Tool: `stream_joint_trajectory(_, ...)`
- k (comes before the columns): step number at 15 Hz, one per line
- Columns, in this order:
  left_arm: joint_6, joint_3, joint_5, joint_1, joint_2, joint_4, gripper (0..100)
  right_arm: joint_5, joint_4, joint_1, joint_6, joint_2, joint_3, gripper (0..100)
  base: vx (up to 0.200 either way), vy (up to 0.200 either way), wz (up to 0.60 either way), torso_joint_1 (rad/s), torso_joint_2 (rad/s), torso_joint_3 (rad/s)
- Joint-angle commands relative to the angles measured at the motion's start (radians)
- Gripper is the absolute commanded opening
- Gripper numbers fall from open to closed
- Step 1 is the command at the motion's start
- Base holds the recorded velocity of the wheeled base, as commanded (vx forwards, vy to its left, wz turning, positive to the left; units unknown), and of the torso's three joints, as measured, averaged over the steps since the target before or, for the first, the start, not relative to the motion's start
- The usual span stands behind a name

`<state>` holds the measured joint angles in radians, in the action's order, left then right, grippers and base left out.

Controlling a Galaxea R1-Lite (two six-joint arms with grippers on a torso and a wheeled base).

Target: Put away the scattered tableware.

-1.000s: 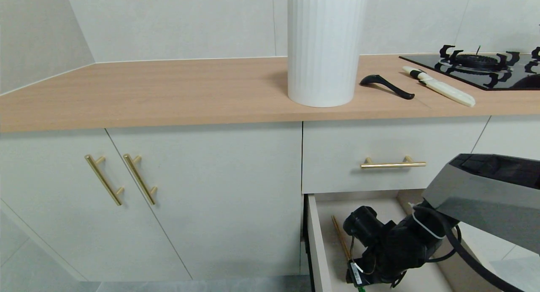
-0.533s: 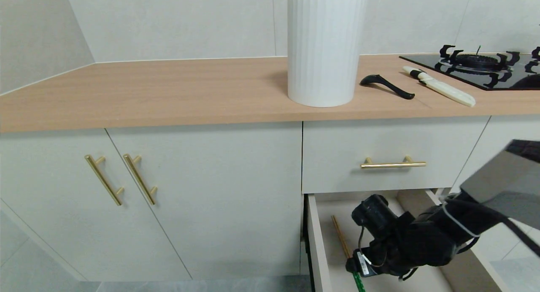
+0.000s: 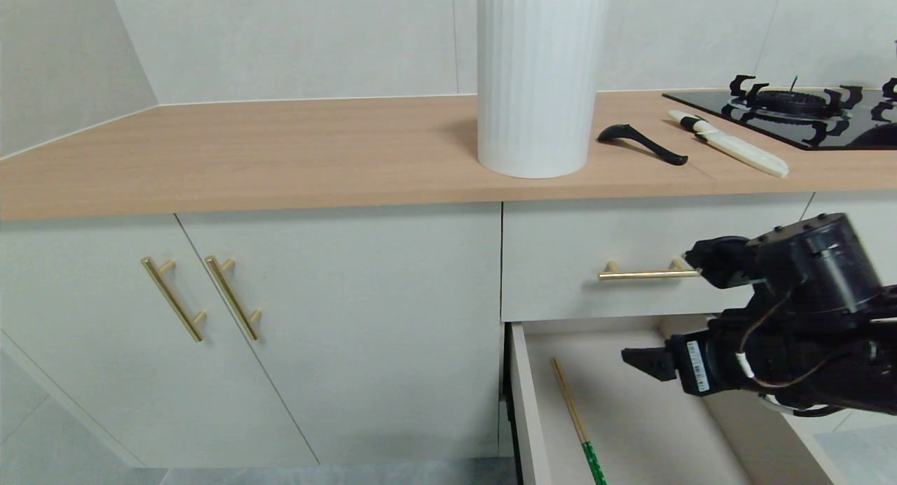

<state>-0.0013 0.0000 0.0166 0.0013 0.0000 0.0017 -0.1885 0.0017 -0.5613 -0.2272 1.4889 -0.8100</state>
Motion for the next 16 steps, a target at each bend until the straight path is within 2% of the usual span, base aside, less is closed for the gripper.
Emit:
stream_joint_trajectory(1, 0.000, 0.000, 0.000, 0.000, 0.000, 0.000, 100, 0.000, 0.000, 0.020, 0.008, -0.111, 0.002, 100, 0.000, 0.000, 0.00, 0.000, 0.00, 0.000)
stream_joint_trajectory(3, 0.000, 0.000, 0.000, 0.000, 0.000, 0.000, 100, 0.001, -0.009, 0.058, 0.023, -0.127, 0.000, 100, 0.000, 0.000, 0.00, 0.000, 0.00, 0.000)
stream_joint_trajectory(9, 0.000, 0.000, 0.000, 0.000, 0.000, 0.000, 100, 0.004, -0.008, 0.058, 0.048, -0.139, 0.003, 100, 0.000, 0.000, 0.00, 0.000, 0.00, 0.000)
stream_joint_trajectory(13, 0.000, 0.000, -0.001, 0.000, 0.000, 0.000, 100, 0.006, -0.009, 0.058, 0.069, -0.145, 0.012, 100, 0.000, 0.000, 0.00, 0.075, -0.25, -0.246)
stream_joint_trajectory(16, 0.000, 0.000, 0.000, 0.000, 0.000, 0.000, 100, 0.008, -0.032, 0.063, 0.080, -0.139, 0.014, 100, 0.000, 0.000, 0.00, 0.118, -0.52, -0.305)
